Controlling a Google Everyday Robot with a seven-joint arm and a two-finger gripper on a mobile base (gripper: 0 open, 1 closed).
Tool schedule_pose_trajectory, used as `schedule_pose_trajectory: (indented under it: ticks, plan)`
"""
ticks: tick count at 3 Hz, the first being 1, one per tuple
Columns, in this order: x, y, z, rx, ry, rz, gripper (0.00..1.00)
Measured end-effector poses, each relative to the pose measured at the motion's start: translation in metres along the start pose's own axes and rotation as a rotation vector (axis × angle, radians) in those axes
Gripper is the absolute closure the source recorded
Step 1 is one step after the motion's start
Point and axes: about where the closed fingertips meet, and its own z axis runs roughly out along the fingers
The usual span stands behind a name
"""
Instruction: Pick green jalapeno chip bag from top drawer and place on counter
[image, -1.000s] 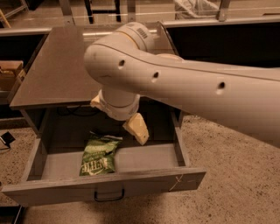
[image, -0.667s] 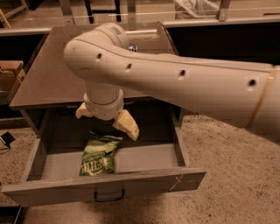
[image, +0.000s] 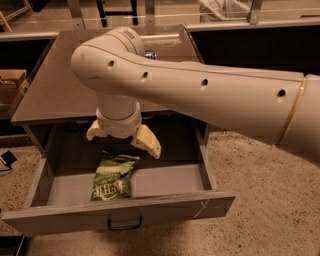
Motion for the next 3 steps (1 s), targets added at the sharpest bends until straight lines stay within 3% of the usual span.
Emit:
schedule_pose_trajectory:
  ticks: [1,2,3]
  plan:
    - [0.019,-0.014,0.029,-0.01,0.059,-0.117,0.0]
    - [0.031,-0.023,0.068,-0.028,0.074,-0.205,0.0]
    - [0.031,-0.019,0.101,-0.019,0.02,-0.253,0.0]
